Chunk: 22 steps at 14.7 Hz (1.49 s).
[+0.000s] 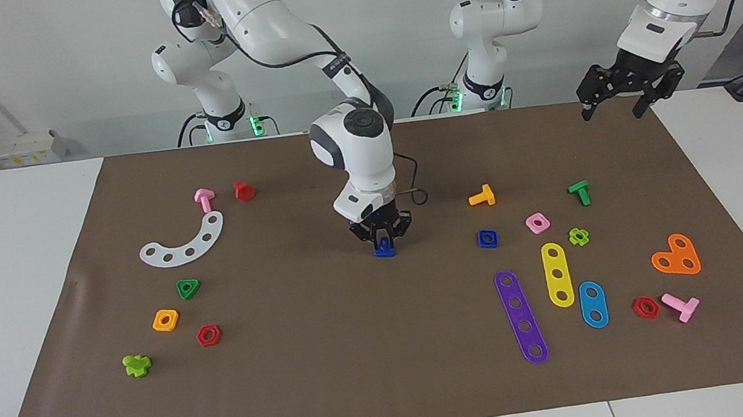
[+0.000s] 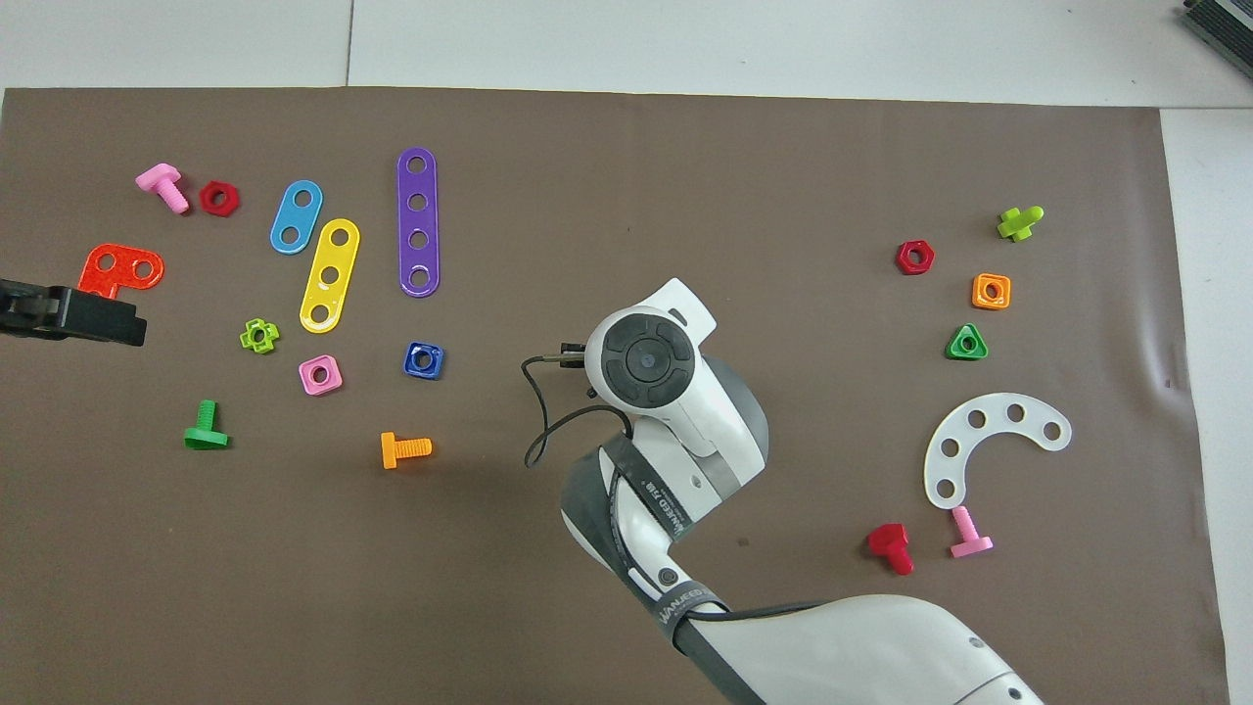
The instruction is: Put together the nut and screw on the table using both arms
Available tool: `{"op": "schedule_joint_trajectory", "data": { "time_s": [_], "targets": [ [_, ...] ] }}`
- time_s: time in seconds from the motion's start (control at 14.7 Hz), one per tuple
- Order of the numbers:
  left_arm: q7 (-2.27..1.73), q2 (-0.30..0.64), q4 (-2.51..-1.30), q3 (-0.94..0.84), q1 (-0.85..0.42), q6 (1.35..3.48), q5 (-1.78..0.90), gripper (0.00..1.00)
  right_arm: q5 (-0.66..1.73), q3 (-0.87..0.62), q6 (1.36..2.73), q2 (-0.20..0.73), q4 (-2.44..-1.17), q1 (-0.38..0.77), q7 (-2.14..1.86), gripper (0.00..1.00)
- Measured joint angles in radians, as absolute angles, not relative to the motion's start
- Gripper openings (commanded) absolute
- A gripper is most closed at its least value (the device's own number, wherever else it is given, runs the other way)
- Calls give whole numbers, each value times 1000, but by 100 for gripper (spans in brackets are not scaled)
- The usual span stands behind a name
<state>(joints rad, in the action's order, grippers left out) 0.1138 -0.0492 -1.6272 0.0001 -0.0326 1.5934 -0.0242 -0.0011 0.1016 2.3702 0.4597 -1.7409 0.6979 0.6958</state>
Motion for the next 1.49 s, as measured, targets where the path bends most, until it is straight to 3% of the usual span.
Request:
{"op": "schedule_joint_trajectory", "data": {
  "time_s": [0.34,0.88,1.29,1.49],
  "targets": [
    [68,-48,-1693,-52,-34,1680,-24,99,-2,109,2229,292,-1730,551,656,100],
    [-67,-16,-1985,-189,-35,2035,-24,93,-2,114,1945,69,-1721,244,294,100],
    [-93,67,-2127,-222,-49,2286,-21,92,-2,117,1572,-4,-1605,103,77,100],
    [-115,120,-2131,-235,-53,2341,28,92,-2,117,1534,-10,-1600,84,41,100]
  ]
}}
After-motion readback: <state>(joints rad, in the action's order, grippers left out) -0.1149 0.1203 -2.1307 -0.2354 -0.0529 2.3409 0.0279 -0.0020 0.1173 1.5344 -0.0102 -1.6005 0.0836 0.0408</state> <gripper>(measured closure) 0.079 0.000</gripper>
